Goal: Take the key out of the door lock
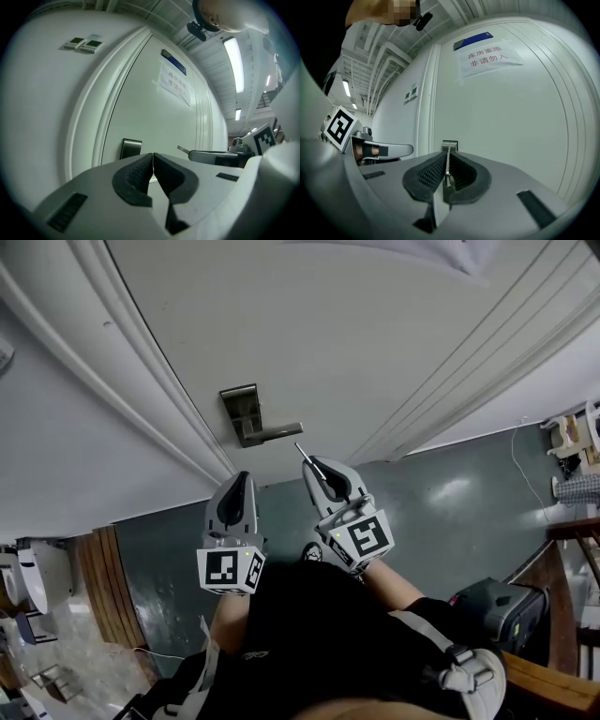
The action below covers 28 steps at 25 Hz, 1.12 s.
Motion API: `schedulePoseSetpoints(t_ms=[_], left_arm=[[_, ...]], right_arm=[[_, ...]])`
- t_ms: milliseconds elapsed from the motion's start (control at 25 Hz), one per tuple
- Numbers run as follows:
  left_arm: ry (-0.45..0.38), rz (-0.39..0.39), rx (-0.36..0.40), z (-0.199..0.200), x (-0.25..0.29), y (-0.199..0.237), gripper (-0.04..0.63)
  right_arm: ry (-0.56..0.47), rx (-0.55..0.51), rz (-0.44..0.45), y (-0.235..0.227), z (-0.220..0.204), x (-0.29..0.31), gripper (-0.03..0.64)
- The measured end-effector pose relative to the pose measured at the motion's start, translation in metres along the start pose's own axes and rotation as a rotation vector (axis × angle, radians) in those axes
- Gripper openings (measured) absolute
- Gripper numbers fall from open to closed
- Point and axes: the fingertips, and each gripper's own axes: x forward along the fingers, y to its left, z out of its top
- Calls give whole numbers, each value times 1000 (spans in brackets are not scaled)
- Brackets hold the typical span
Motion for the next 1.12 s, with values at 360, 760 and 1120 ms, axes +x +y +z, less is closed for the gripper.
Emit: schedulePoseSetpoints(t_ms=[360,760,1120], left_arm=[[-29,10,25,14,0,2,25],[-24,10,27,9,-5,2,25],[-15,6,34,9,-8,0,25]], right_arm=[[-27,-5,1,0,5,0,31],[-35,-1,8,4,4,-4,31],[-31,9,10,9,2,-6,31]])
